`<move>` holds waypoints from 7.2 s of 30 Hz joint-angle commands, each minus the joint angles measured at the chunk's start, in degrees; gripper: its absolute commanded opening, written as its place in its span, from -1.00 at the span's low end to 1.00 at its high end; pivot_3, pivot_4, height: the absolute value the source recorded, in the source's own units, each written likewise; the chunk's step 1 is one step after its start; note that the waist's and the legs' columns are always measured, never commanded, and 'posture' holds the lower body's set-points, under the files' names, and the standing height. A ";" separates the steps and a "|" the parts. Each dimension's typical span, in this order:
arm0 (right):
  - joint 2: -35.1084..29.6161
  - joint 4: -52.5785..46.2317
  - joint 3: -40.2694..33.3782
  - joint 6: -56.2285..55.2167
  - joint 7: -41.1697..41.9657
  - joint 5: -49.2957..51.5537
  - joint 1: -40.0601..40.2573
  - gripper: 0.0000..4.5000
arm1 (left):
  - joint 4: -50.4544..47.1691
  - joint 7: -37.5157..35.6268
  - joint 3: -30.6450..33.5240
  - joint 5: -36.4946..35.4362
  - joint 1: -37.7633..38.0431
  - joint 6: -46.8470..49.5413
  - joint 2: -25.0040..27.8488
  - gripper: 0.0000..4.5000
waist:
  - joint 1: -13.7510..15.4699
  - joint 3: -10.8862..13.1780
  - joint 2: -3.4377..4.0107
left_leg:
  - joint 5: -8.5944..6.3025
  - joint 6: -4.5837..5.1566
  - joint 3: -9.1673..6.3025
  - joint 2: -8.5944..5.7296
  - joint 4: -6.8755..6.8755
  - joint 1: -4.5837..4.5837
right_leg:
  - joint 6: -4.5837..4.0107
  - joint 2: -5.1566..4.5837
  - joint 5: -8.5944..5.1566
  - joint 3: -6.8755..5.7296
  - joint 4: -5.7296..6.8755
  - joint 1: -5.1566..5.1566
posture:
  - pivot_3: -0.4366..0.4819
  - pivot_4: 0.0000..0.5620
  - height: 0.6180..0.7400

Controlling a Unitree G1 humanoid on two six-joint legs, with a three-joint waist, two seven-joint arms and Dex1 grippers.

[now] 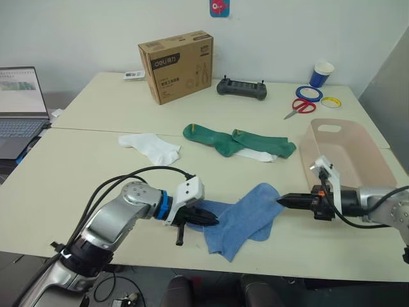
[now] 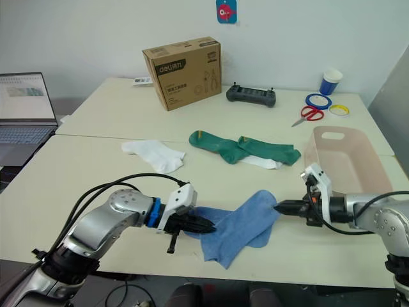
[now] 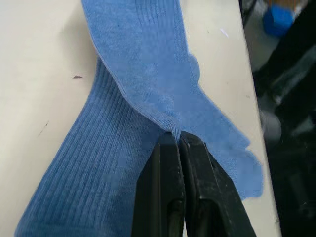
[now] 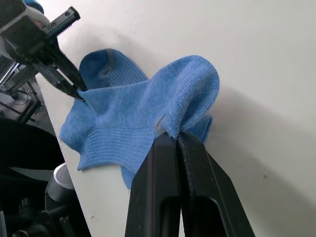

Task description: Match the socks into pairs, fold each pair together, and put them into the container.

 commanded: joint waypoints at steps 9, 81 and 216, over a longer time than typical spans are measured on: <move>9.63 16.21 16.52 -6.76 0.45 -10.35 -17.17 -0.99 | -8.68 17.83 11.57 -16.47 7.90 20.15 -7.78 -1.00 | -0.83 0.00 0.00 | 0.00 0.00 -0.05 -0.02 0.04 -0.01 | 0.02 -0.01 0.02 -0.04 0.00 0.00 | -0.05 -0.47 1.00; 16.84 -1.34 13.36 4.47 -10.08 -1.80 4.07 0.61 | 54.00 -4.73 -5.91 21.69 -28.65 -21.34 -20.48 0.70 | 0.40 -0.16 0.04 | 0.03 0.02 -0.17 0.00 0.16 -0.83 | 0.11 0.23 0.22 0.00 0.10 -0.78 | -0.05 -0.47 1.00; -7.76 2.03 16.03 -18.23 13.28 -16.17 -4.91 -1.00 | -18.47 27.37 14.14 0.96 5.91 22.19 -10.99 -1.00 | 0.55 -0.15 0.03 | 0.05 -0.01 -0.10 0.00 0.21 -0.81 | 0.01 0.11 0.37 0.03 0.09 -0.77 | -0.05 -0.47 1.00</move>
